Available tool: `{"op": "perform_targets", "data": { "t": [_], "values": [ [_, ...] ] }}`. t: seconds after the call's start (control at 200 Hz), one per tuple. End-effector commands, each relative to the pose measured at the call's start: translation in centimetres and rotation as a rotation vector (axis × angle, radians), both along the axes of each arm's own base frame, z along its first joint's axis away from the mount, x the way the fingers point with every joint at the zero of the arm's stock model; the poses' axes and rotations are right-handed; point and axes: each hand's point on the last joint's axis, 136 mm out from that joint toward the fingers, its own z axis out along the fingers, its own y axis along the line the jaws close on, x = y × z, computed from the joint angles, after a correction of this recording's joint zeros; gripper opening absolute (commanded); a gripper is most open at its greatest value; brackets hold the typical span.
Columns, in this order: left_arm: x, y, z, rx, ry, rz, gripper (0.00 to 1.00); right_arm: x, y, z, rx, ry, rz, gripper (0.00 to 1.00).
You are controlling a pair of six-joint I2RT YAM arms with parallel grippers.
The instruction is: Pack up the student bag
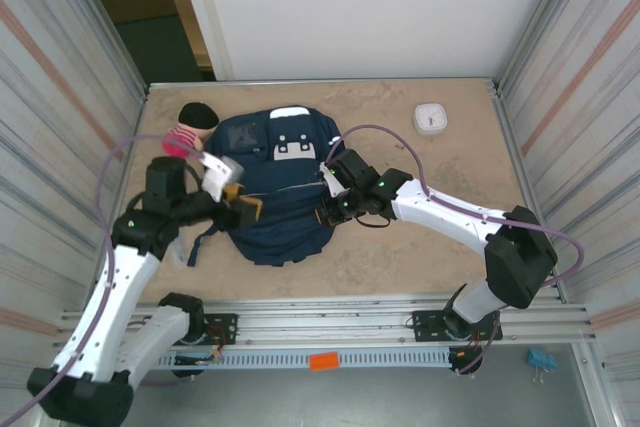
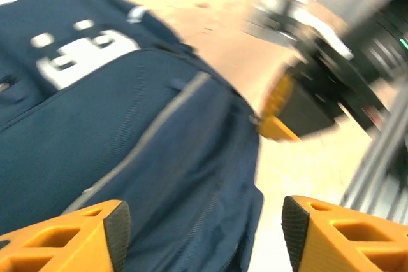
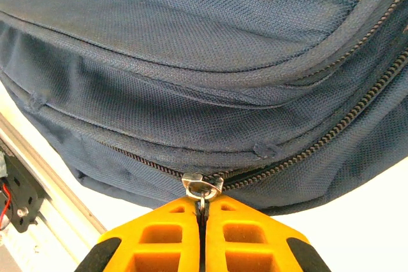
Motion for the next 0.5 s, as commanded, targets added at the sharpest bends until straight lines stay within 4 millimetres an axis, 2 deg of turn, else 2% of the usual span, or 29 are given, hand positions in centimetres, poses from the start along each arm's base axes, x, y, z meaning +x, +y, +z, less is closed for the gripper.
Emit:
{"op": "perform_targets", "data": {
  "t": [0.0,0.085,0.205,0.381,0.496],
  "values": [
    [-1.0,-1.6,-2.0,0.187,-0.254,-0.214,0.68,-0.5,0.9,2.1,0.063,-0.017,0.02,0.0],
    [-0.8,-2.7,-3.4,0.254,-0.304,-0.272,0.69,-0.5,1.0,2.1,0.066,-0.021,0.022,0.0],
    [0.6,-3.6,-5.5,0.354,-0.34,-0.312,0.71,-0.7,1.1,1.9,0.069,-0.02,0.027,0.0],
    [2.7,-5.8,-6.6,0.372,-0.392,-0.367,0.69,-0.9,1.3,2.0,0.072,-0.021,0.033,0.0],
    [3.2,-7.3,-7.7,0.371,-0.381,-0.419,0.66,-0.8,1.4,2.0,0.076,-0.025,0.034,0.0]
  ]
}}
